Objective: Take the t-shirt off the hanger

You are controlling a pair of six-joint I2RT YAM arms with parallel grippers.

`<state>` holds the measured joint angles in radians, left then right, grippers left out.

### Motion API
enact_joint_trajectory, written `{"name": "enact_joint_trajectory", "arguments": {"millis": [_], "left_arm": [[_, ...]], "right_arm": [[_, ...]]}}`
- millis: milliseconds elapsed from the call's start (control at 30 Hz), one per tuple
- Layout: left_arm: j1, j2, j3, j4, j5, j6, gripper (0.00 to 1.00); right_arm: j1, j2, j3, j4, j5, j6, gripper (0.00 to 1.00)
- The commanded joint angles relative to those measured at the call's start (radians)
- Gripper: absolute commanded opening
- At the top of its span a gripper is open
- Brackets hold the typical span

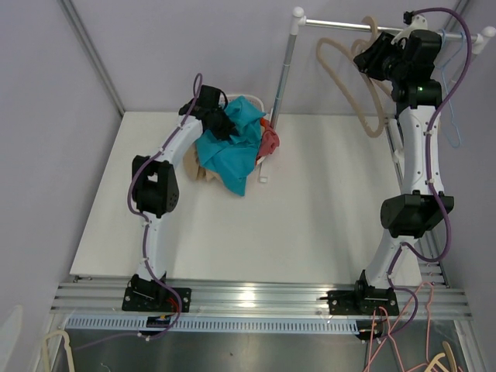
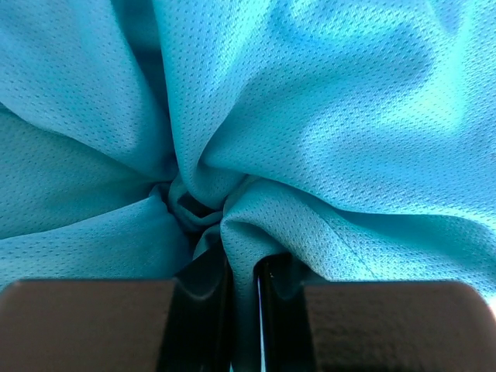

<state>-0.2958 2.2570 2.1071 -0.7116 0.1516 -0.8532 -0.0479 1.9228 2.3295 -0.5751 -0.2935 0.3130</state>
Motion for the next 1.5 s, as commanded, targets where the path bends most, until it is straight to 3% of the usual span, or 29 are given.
{"name": "enact_joint_trajectory", "arguments": {"millis": [0,200,333,467,567,667,767,867,900,1000,1033,1067,1233,1467], "left_arm": [[0.011,-0.065,0.016,-0.009,0.005,0.023,0.18],[0.011,-0.109,0.002,-0.012,-0.009,0.031,0.40],[0.011,-0.139,0.001,-0.019,0.000,0.042,0.43],[0.011,-0.198,-0.018,-0.015,0.017,0.069,0.46],[0.006,-0.261,-0.096,0.049,0.013,0.092,0.52],[-0.008,-0.353,-0.177,0.080,-0.017,0.132,0.52],[-0.060,-0.515,-0.271,0.095,-0.111,0.190,0.55],[-0.146,-0.761,-0.477,0.178,-0.245,0.255,0.66],[-0.163,-0.827,-0.633,0.213,-0.251,0.261,0.67],[-0.198,-1.080,-0.850,0.374,-0.170,0.260,0.80],[-0.201,-1.135,-0.934,0.405,-0.146,0.256,0.93],[-0.201,-1.227,-0.967,0.425,-0.115,0.259,0.99],[-0.204,-1.441,-1.096,0.336,-0.092,0.321,0.99],[-0.206,-1.704,-1.266,0.310,0.058,0.261,1.00]], "right_arm": [[-0.012,-0.053,0.017,-0.009,0.039,-0.011,0.41],[-0.015,-0.131,0.047,-0.055,0.132,-0.064,0.55],[-0.015,-0.229,0.022,-0.104,0.186,-0.094,0.58],[-0.017,-0.361,-0.123,-0.065,0.191,-0.100,0.58],[-0.017,-0.454,-0.229,-0.035,0.182,-0.098,0.58],[-0.017,-0.536,-0.320,-0.011,0.150,-0.088,0.59],[-0.017,-0.611,-0.413,0.021,0.094,-0.062,0.61],[-0.015,-0.683,-0.560,0.087,-0.011,-0.003,0.80],[-0.015,-0.744,-0.606,0.139,-0.030,0.018,0.89],[-0.015,-0.843,-0.818,0.248,-0.082,0.119,0.99],[-0.013,-0.904,-0.866,0.271,-0.134,0.145,0.99],[-0.012,-0.930,-0.910,0.290,-0.168,0.168,1.00],[0.025,-1.129,-1.180,0.348,-0.312,0.248,0.99],[0.192,-1.350,-1.544,0.331,-0.262,0.271,0.99]]}}
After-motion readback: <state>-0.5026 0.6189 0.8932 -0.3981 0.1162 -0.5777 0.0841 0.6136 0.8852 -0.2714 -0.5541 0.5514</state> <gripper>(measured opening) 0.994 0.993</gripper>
